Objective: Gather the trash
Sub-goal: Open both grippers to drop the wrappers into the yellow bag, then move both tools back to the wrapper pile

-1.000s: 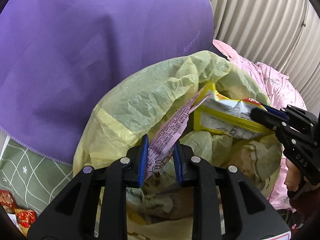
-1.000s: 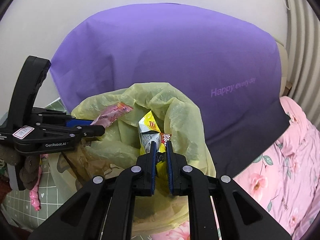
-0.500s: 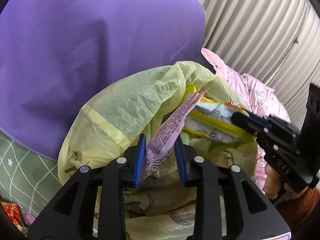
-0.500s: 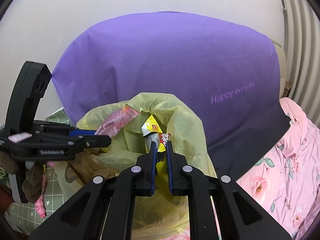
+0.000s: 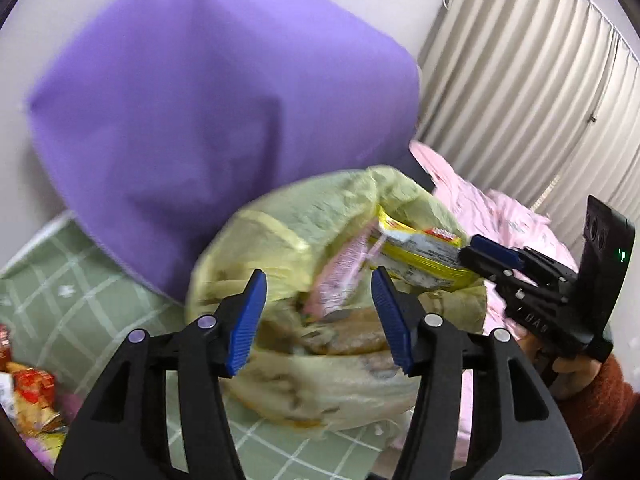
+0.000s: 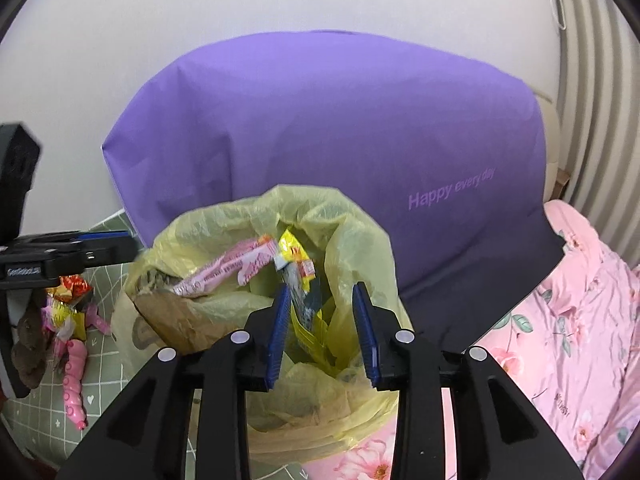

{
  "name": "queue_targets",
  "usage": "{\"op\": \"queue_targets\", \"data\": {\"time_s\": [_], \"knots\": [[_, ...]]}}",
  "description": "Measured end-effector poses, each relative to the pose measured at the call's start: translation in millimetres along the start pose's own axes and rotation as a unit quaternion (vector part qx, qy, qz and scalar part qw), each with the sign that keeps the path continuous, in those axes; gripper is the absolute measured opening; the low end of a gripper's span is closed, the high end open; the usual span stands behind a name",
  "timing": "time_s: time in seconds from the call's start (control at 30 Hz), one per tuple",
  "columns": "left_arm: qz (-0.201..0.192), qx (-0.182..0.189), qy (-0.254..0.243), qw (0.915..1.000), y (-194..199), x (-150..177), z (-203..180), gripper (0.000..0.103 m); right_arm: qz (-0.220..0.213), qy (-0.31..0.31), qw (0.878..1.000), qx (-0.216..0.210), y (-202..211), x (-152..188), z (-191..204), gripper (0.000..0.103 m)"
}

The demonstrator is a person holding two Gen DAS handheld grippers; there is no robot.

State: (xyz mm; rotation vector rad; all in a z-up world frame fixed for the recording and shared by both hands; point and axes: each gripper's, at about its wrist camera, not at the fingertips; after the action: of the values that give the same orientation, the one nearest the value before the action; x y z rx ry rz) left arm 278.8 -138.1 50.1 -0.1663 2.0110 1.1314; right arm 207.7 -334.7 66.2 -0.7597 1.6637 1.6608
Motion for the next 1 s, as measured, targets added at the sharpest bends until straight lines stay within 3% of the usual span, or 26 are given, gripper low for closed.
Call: {"op": "queue_targets", "data": {"time_s": [0.23,0.4,0.5,0.7,0.8,1.0], "knots": [[-0.059,-0.093,0.027,0.9935,61,33,41,0.052,-0.036,-0.007,0.999,-0.027,16,-10,32,0.038],[-0.096,-0.156,0.078,0.9800,113,71,82,0.052,-0.044,0.007,0.995,-0.085,13,-10,75,0.046],[-0.116,-0.191,0.114,0.9680,148,97,111,0.052,-0.030,0.034,0.992,-0.114,5,-4,108,0.046],[-0.124,-0.283,0.184,0.9331,203,150,172,0.052,0.029,0.096,0.980,-0.170,-23,11,179,0.046],[-0.125,-0.313,0.230,0.9129,228,181,201,0.052,0.040,0.120,0.973,-0.195,-31,19,207,0.046],[-0.122,-0.343,0.278,0.8891,257,224,231,0.052,0.059,0.161,0.953,-0.249,-53,17,272,0.046]]}}
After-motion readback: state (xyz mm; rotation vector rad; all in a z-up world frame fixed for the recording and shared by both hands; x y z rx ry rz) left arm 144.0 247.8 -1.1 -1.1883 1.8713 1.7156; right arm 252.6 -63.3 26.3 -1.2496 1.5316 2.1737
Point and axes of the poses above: each gripper's, at about its wrist camera, not at the fingertips, and y roughly against the way its jaws point, z to its left, x to its underside, and after that the axes turned 1 degree about z, right-handed
